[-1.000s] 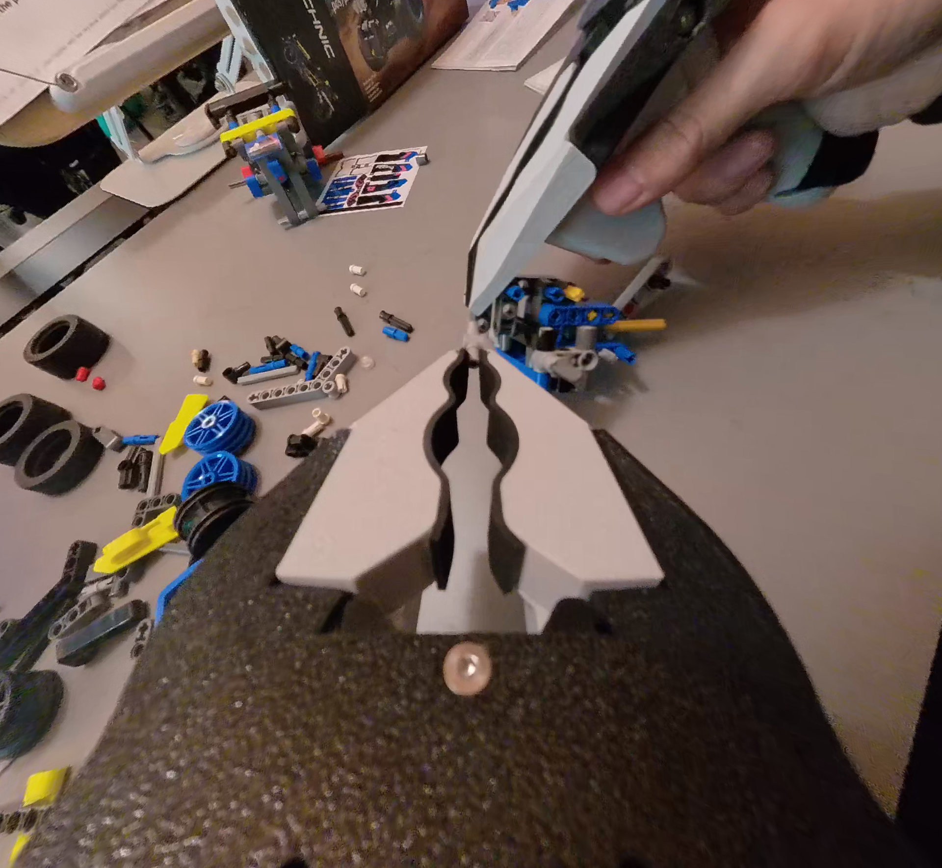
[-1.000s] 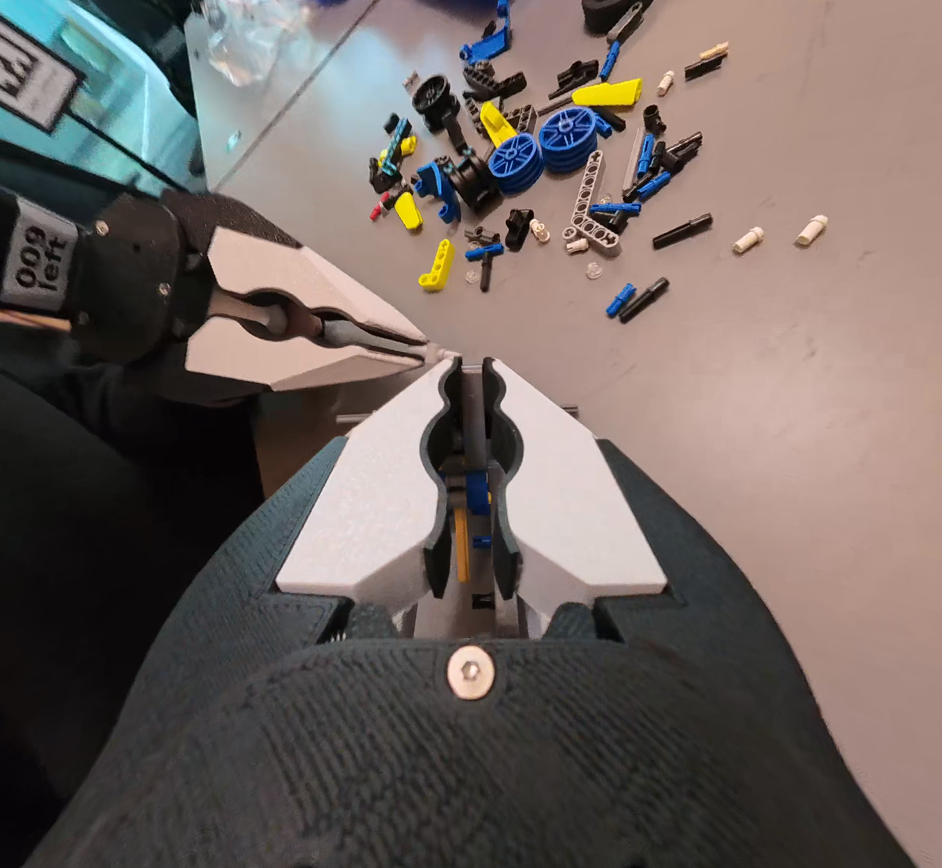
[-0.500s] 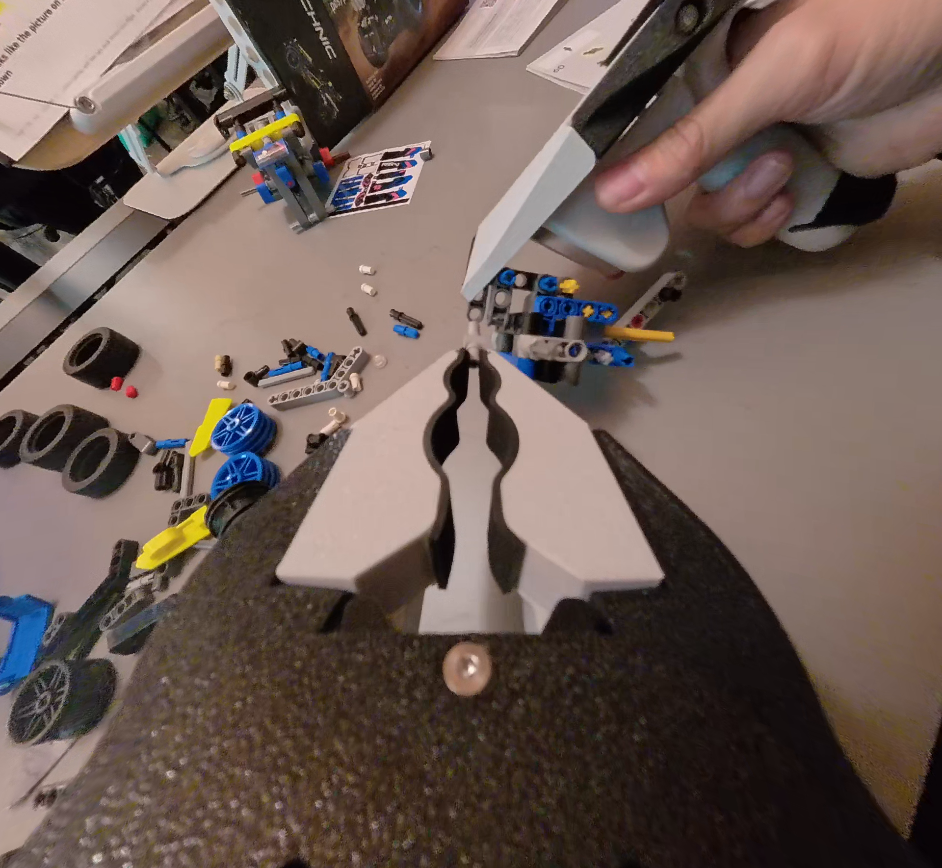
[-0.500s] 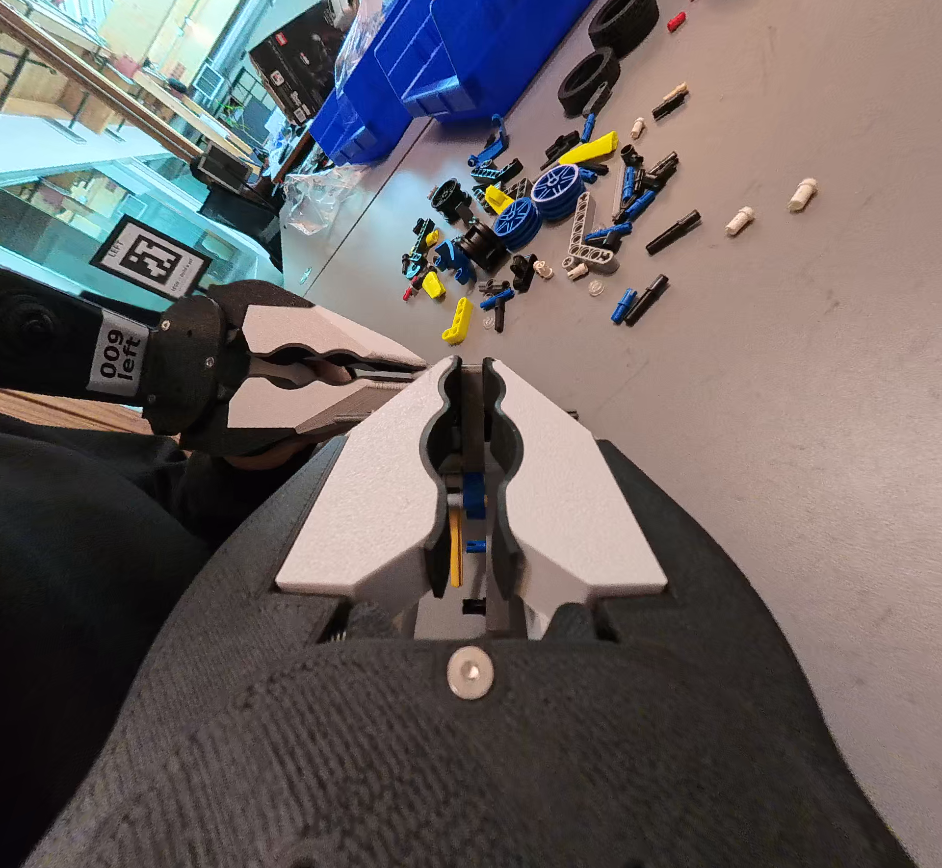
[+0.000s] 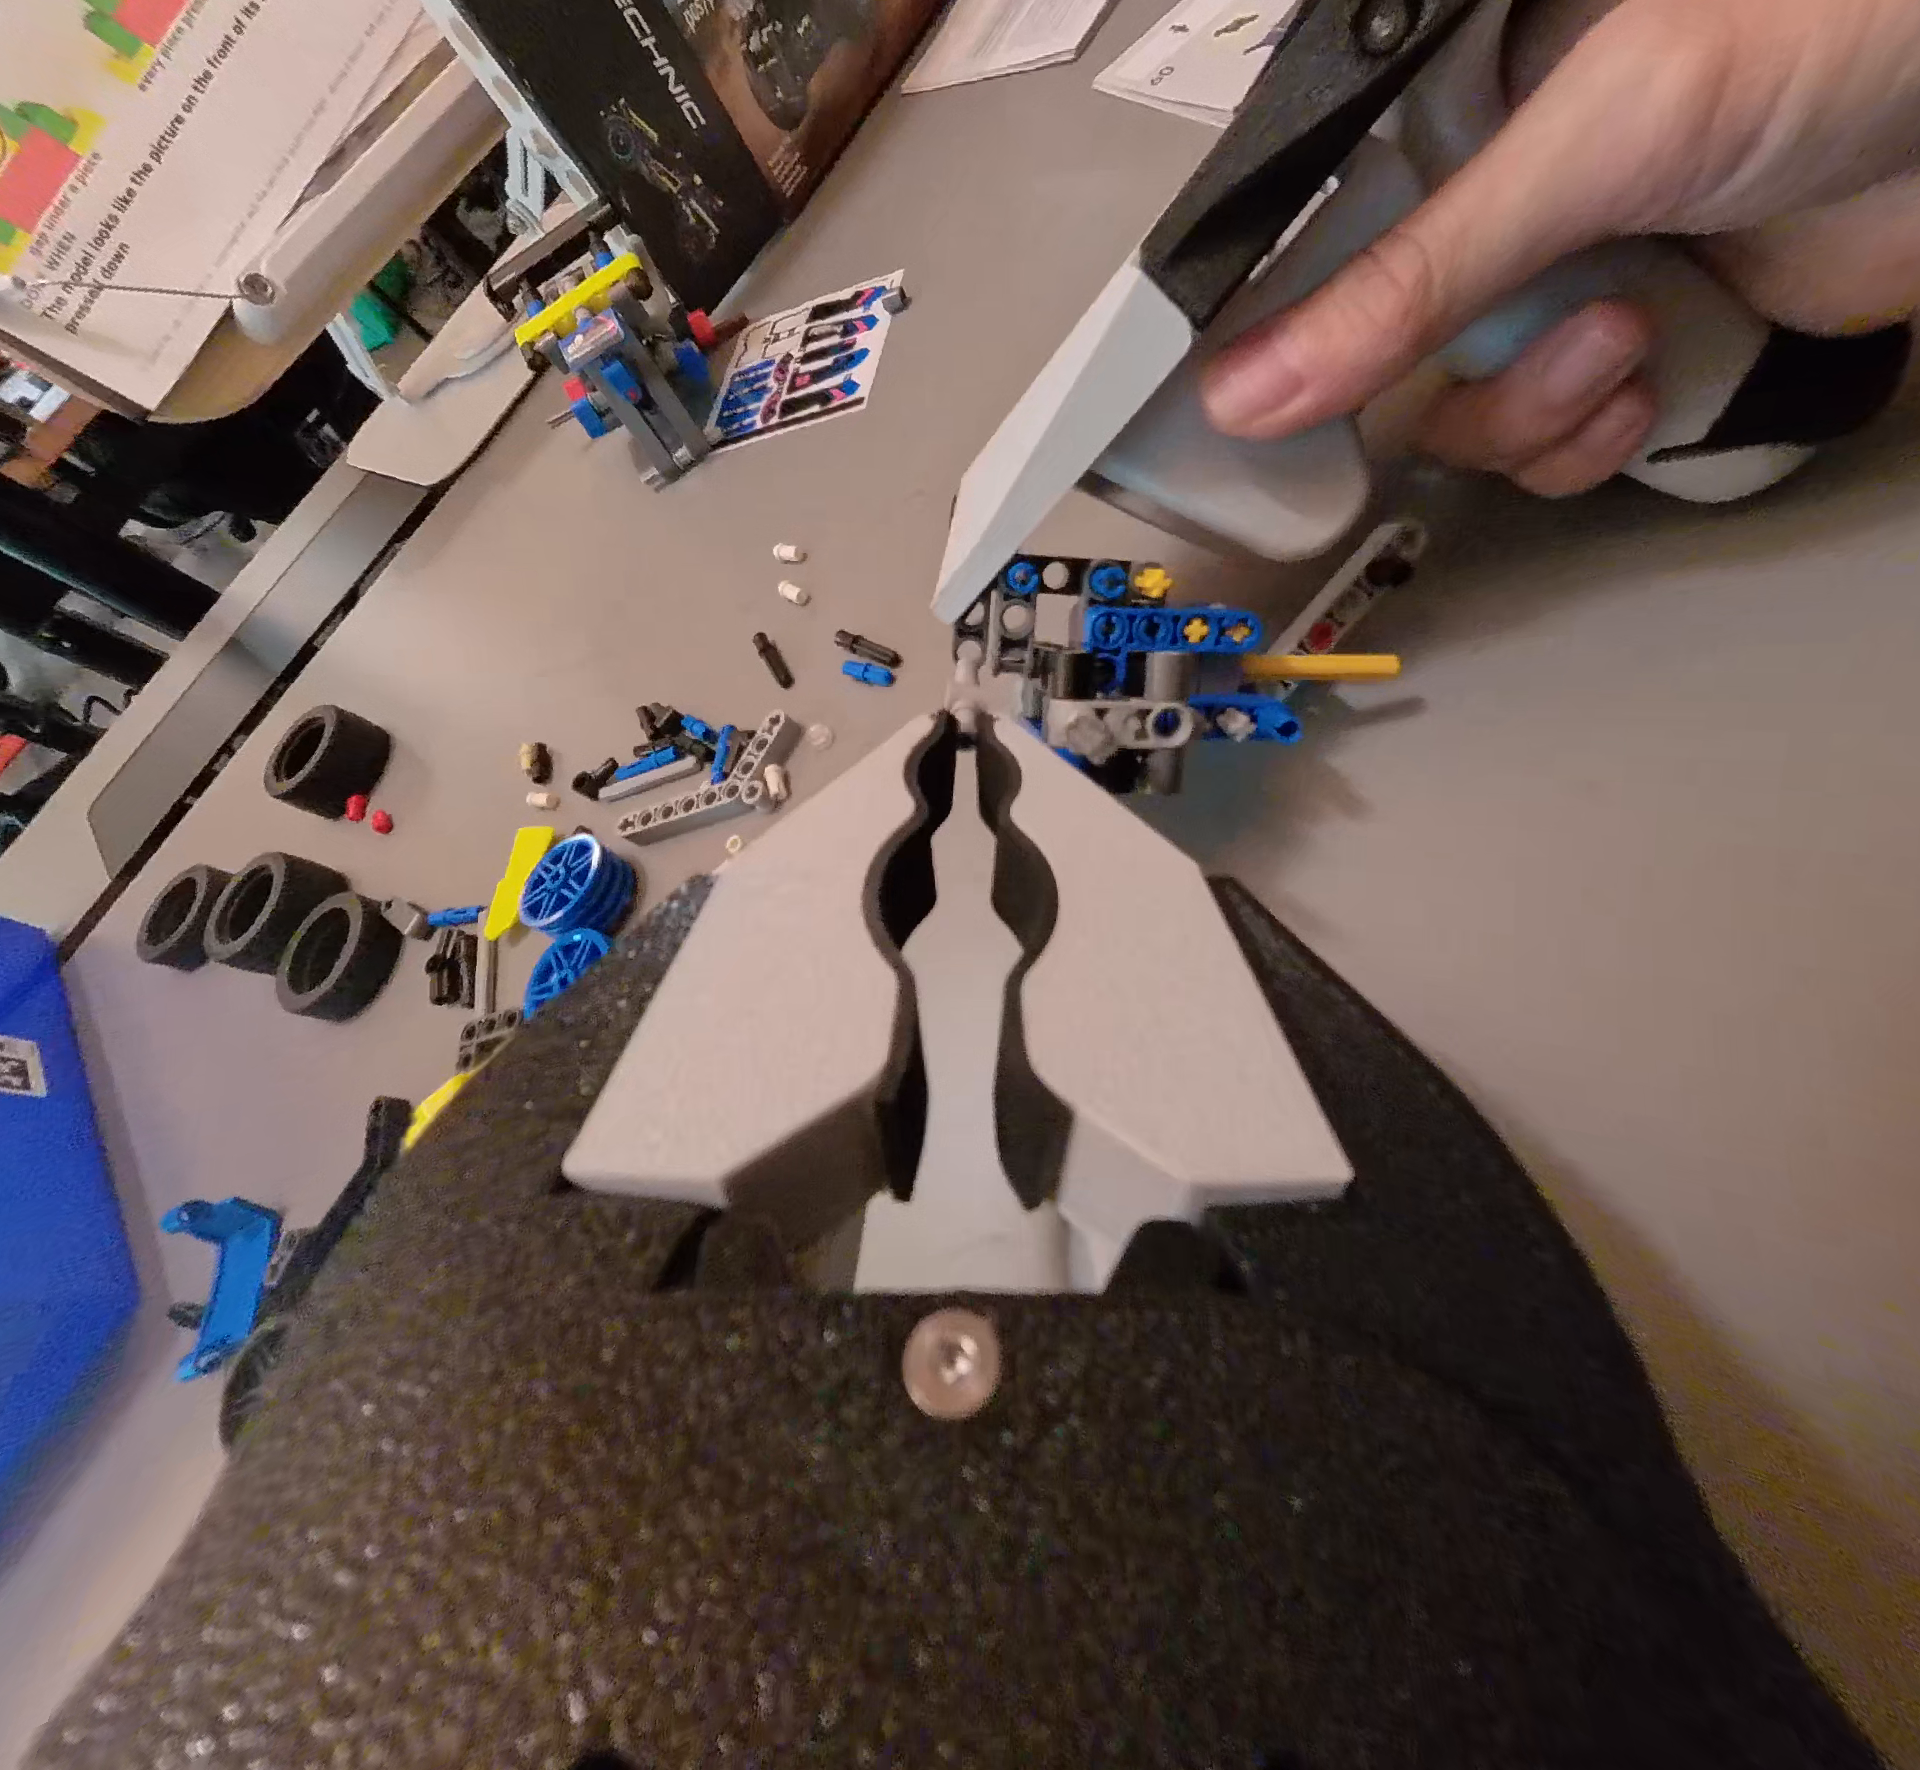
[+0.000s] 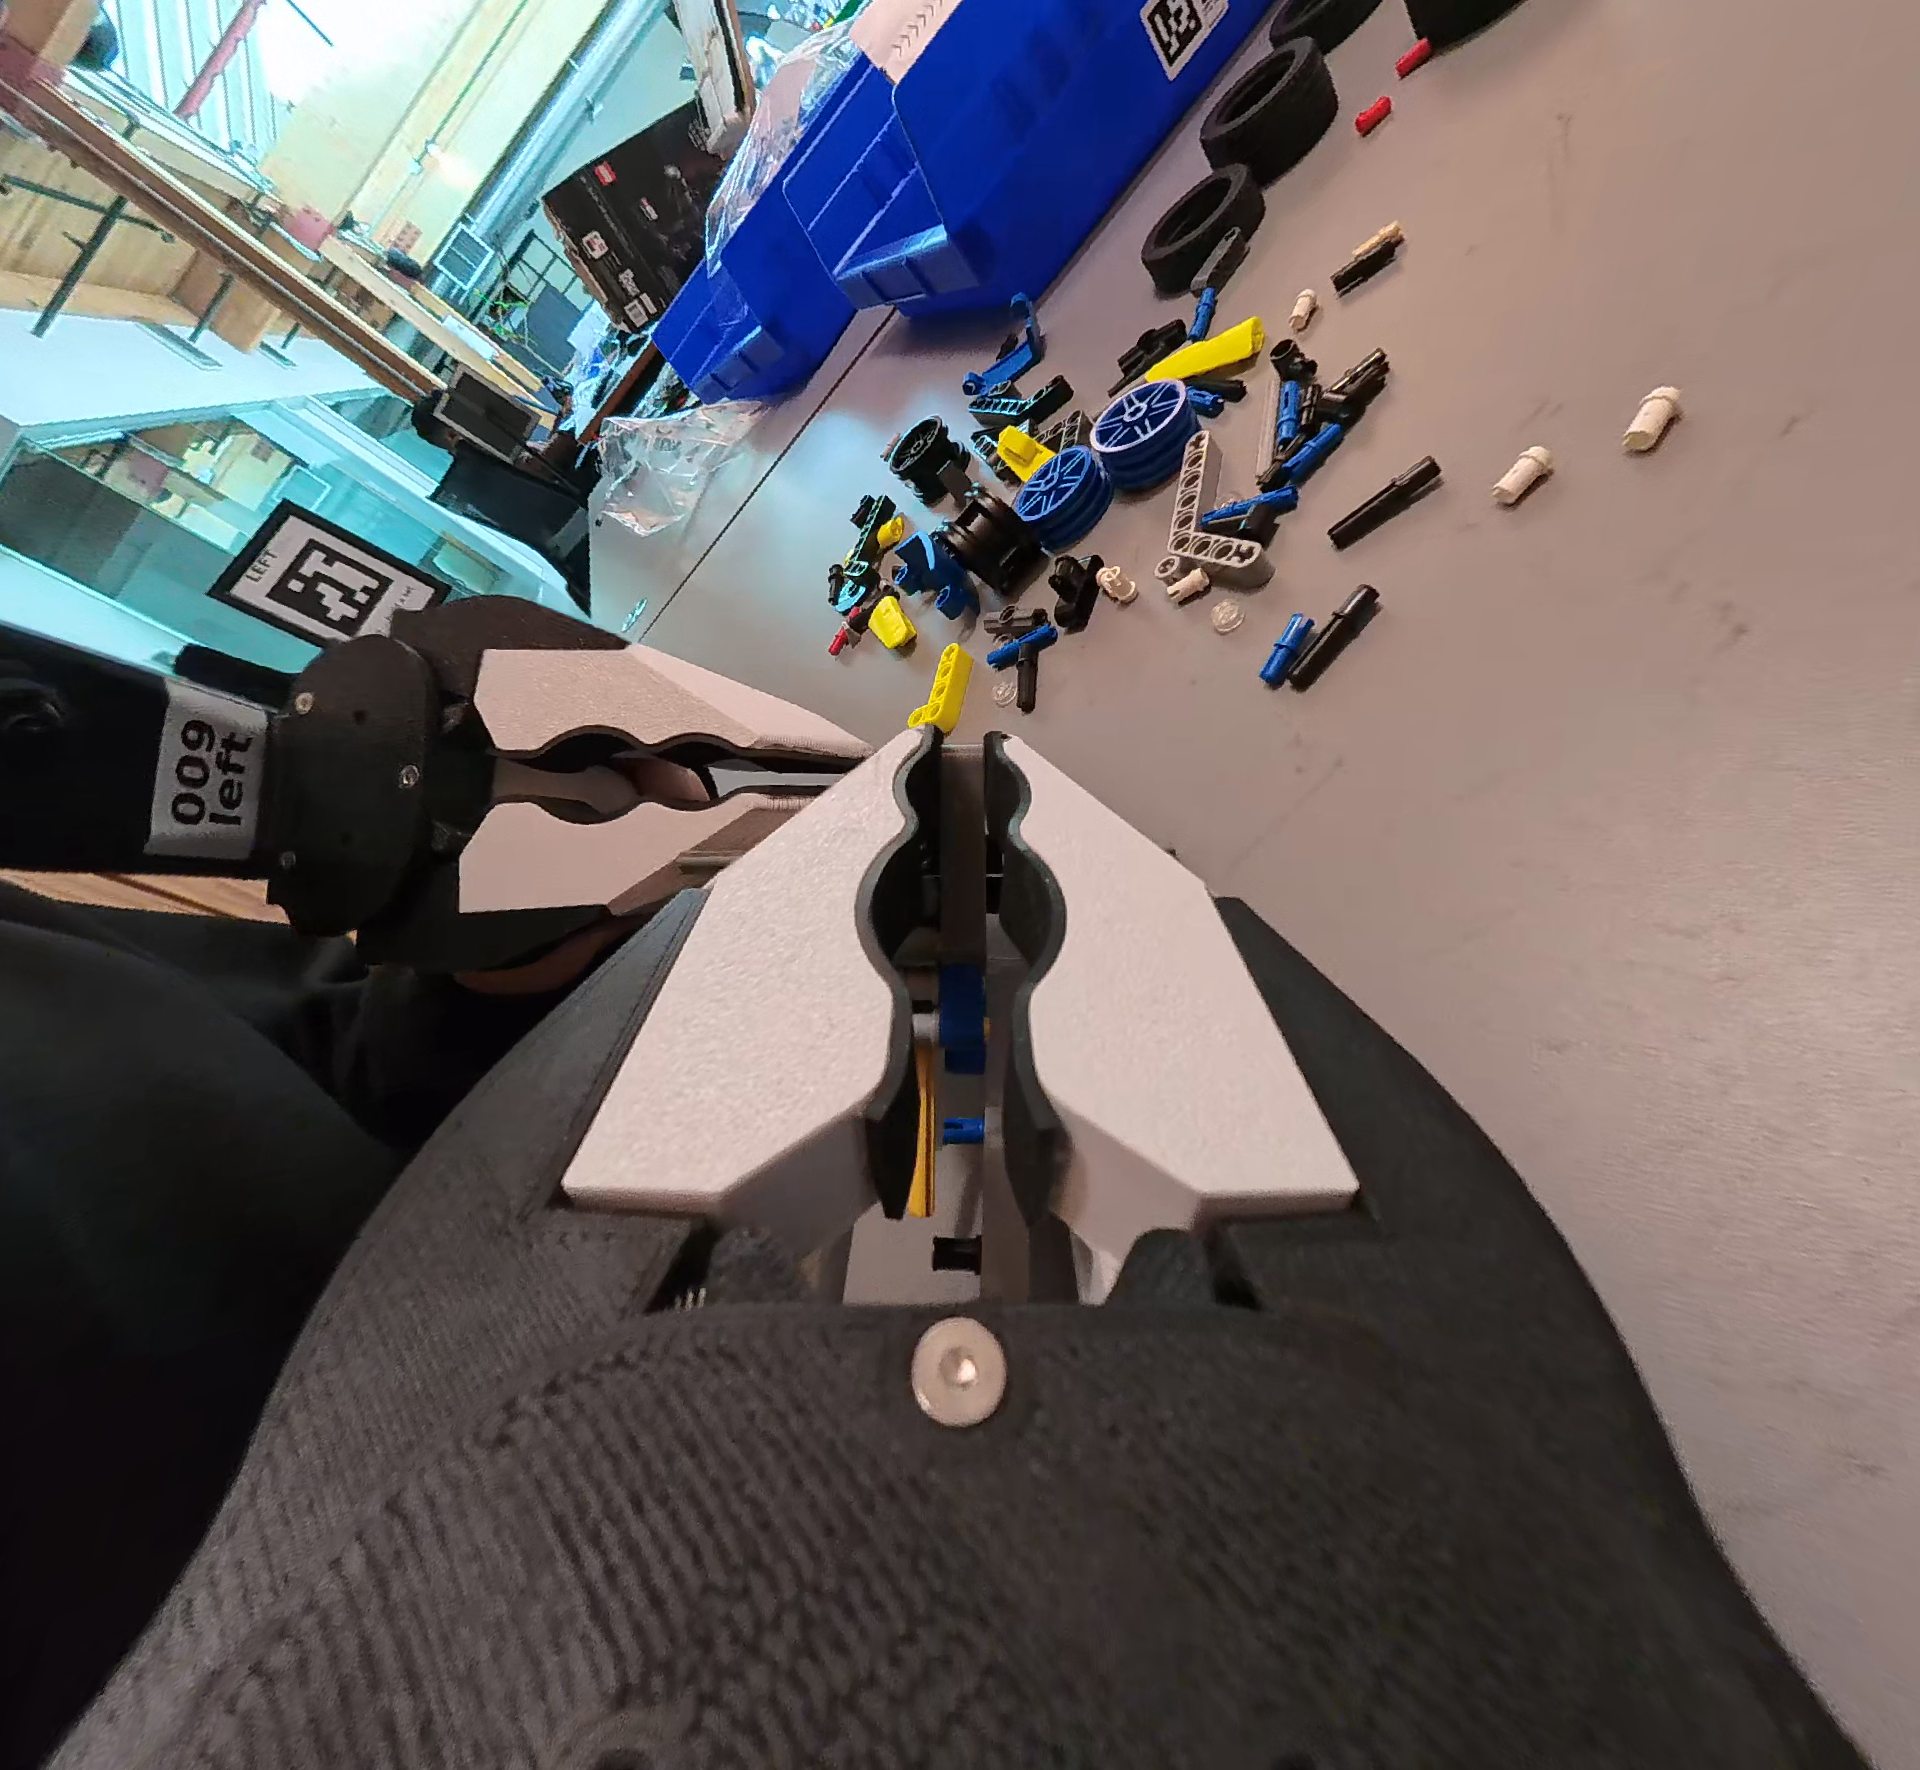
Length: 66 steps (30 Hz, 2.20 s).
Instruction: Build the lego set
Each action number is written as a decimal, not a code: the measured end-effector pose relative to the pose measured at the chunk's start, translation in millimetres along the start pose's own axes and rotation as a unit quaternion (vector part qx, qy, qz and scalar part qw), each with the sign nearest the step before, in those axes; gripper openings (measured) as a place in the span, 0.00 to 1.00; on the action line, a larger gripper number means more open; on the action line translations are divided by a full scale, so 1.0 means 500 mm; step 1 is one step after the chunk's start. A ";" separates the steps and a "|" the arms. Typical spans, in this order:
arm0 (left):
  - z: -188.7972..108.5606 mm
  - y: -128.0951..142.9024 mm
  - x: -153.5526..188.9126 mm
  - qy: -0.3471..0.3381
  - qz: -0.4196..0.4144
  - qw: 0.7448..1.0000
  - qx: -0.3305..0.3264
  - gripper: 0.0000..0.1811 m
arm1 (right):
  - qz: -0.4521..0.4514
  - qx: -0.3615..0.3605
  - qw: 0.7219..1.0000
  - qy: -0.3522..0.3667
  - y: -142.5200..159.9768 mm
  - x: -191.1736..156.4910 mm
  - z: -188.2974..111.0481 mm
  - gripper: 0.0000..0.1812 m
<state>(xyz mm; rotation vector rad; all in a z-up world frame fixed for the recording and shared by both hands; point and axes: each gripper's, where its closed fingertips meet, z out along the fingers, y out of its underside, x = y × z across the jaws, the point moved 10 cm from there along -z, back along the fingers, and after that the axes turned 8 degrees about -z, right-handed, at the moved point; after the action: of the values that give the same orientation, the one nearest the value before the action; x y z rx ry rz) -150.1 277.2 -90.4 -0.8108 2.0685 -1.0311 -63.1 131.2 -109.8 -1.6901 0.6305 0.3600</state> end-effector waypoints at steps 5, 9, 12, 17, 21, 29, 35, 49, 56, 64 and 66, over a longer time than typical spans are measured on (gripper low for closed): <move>-0.002 -0.008 0.003 -0.004 0.012 1.000 0.000 0.01 | -0.008 0.006 1.000 0.005 -0.001 -0.003 -0.002 0.04; 0.001 -0.012 0.005 -0.007 0.022 1.000 -0.012 0.01 | -0.016 0.002 1.000 0.004 -0.001 -0.007 -0.001 0.04; 0.000 -0.015 0.004 -0.004 0.026 0.999 -0.024 0.01 | -0.021 0.004 1.000 0.008 0.000 -0.009 -0.002 0.04; -0.010 -0.031 0.015 -0.025 0.095 0.995 -0.034 0.00 | -0.025 0.015 1.000 0.006 0.001 -0.017 -0.003 0.04; -0.016 -0.030 0.022 -0.033 0.156 0.987 -0.027 0.01 | -0.023 0.019 1.000 -0.005 0.004 -0.020 -0.006 0.04; -0.031 -0.017 0.032 -0.028 0.300 0.954 0.007 0.00 | -0.019 0.006 0.998 -0.056 0.005 -0.020 -0.011 0.04; -0.033 -0.011 0.025 0.003 0.313 0.949 0.044 0.00 | -0.020 -0.003 0.998 -0.057 0.007 -0.021 -0.008 0.04; -0.031 0.009 0.022 0.010 0.366 0.926 0.090 0.01 | -0.004 -0.016 0.997 -0.071 0.009 -0.016 -0.005 0.04; -0.029 0.005 0.026 0.029 0.390 0.915 0.093 0.00 | 0.007 -0.027 0.996 -0.085 0.011 -0.012 -0.005 0.04; -0.027 0.016 0.004 0.078 0.272 0.948 0.145 0.00 | 0.020 -0.036 0.995 -0.095 0.012 -0.008 -0.003 0.04; -0.030 0.019 -0.004 0.082 0.252 0.950 0.164 0.00 | 0.028 -0.029 0.993 -0.111 0.010 -0.007 -0.005 0.04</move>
<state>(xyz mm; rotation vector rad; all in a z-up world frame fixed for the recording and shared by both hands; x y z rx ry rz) -162.7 289.8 -91.2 -0.0199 2.0079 -1.1260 -68.9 129.0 -111.1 -1.6604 0.5081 0.6026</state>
